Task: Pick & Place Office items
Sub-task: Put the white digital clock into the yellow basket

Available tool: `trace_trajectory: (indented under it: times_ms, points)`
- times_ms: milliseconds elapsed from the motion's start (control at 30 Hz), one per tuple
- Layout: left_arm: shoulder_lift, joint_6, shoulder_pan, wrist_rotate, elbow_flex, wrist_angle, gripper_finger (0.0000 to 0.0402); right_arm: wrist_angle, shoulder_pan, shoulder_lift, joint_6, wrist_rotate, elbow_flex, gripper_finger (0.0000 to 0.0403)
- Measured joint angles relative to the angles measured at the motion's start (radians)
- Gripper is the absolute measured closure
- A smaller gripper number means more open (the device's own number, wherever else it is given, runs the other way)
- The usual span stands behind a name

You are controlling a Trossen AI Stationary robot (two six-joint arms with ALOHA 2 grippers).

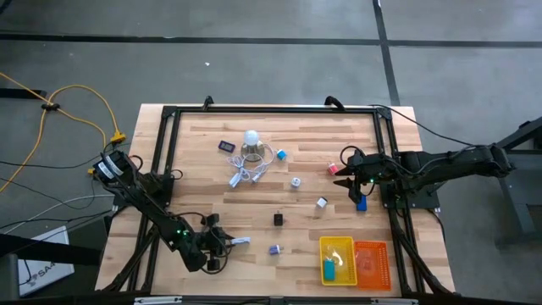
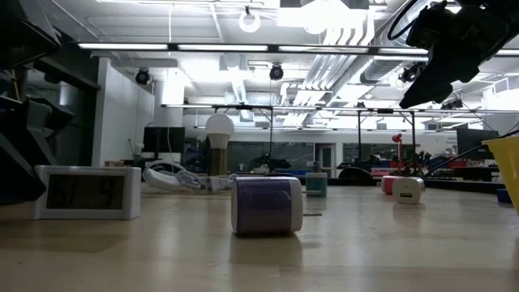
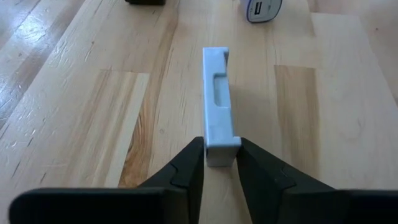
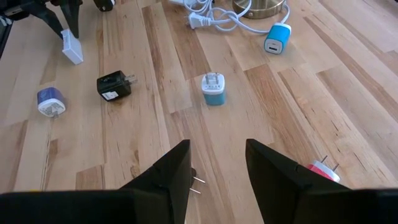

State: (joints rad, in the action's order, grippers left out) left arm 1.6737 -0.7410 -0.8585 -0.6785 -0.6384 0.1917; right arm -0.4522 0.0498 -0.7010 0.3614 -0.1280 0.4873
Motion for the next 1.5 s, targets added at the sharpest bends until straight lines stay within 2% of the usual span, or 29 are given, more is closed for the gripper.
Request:
trace_trajectory:
  times_ms: [400,633,967,1233,1400,1500]
  points:
    - [0.0,0.0,0.0,-0.001,0.0,0.0,0.0318,0.0,0.0,0.0,0.0,0.0,0.0,0.0262]
    - [0.0,0.0,0.0,-0.004,0.0,0.0,0.035,0.0,0.0,0.0,0.0,0.0,0.0,0.0262]
    - [0.0,0.003,0.0,-0.016,0.0,0.015,0.0348,0.0,0.0,0.0,0.0,0.0,0.0,0.0262]
    - [-0.037,0.067,0.006,-0.062,-0.001,0.051,0.0348,0.0,0.0,0.0,0.0,0.0,0.0,0.0262]
    - [-0.095,0.15,0.045,-0.052,-0.001,0.051,0.0348,0.0,0.0,0.0,0.0,0.0,0.0,0.0262]
    - [-0.127,0.211,0.083,-0.013,-0.001,0.05,0.0348,0.0,0.0,0.0,0.0,0.0,0.0,0.0262]
